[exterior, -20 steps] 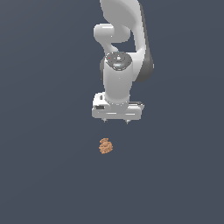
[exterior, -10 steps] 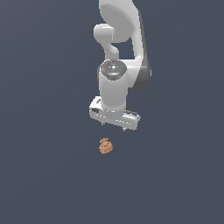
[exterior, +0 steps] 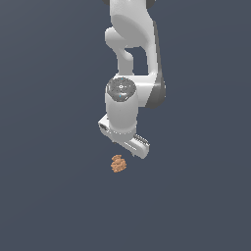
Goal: Pick up the object and move it to a goal position.
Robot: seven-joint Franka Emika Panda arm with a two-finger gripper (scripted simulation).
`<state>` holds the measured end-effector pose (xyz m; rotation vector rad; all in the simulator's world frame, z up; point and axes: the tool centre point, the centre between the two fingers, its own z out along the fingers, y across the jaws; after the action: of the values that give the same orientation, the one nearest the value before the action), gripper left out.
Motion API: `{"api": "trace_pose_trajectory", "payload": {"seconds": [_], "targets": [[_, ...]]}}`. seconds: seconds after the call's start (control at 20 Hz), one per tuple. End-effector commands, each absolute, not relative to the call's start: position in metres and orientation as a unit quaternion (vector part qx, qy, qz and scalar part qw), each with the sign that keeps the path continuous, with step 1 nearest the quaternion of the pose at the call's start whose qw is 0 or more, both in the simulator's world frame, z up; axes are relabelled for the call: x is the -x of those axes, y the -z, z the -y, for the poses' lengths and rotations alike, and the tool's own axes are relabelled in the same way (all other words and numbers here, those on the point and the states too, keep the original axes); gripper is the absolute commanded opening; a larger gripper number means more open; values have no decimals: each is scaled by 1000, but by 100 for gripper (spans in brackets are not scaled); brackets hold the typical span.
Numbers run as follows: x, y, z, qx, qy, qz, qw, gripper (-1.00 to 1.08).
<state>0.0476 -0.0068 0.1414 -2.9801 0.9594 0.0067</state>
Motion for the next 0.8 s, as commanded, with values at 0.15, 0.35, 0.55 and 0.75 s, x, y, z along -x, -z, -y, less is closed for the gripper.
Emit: {"api": "trace_pose_trajectory", "payload": {"seconds": [0.15, 0.35, 0.55, 0.75], "targets": [[-57, -131, 14, 923, -2, -384, 4, 100], [-64, -124, 20, 899, -2, -438, 3, 100], [-70, -118, 24, 876, -2, -483, 2, 100], [-74, -113, 28, 856, -1, -516, 1, 100]]}}
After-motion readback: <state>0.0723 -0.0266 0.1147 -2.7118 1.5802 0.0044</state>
